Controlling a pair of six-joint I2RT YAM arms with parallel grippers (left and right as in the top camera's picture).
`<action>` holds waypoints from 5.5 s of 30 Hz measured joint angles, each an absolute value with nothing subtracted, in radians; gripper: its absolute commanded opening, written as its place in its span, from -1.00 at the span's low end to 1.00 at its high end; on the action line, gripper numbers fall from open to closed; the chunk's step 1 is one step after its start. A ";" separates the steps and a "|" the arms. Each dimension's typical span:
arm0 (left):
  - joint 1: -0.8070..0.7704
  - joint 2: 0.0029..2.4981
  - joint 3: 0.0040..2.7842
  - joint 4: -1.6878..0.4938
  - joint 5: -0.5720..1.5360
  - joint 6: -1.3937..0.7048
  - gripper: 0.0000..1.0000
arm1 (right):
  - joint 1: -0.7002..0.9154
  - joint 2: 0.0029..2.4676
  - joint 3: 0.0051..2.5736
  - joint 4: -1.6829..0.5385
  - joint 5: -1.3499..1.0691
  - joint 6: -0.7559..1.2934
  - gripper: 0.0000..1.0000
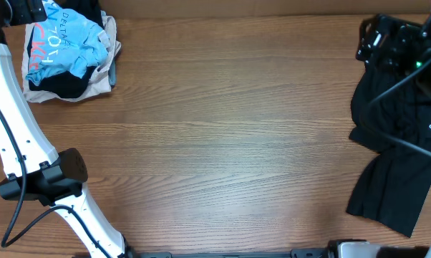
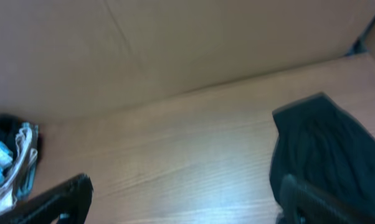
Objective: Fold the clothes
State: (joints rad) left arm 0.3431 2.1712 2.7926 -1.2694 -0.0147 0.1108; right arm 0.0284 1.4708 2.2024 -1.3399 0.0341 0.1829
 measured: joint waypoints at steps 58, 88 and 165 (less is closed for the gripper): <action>0.343 2.171 2.793 -1.269 -0.014 0.111 1.00 | 0.035 0.015 0.019 -0.090 0.000 0.183 1.00; 0.310 2.152 2.761 -1.286 -0.016 0.111 1.00 | 0.035 0.015 0.019 -0.089 0.000 0.183 1.00; 0.081 0.016 0.010 -0.054 0.244 0.103 1.00 | 0.035 0.013 0.019 -0.091 0.000 0.183 1.00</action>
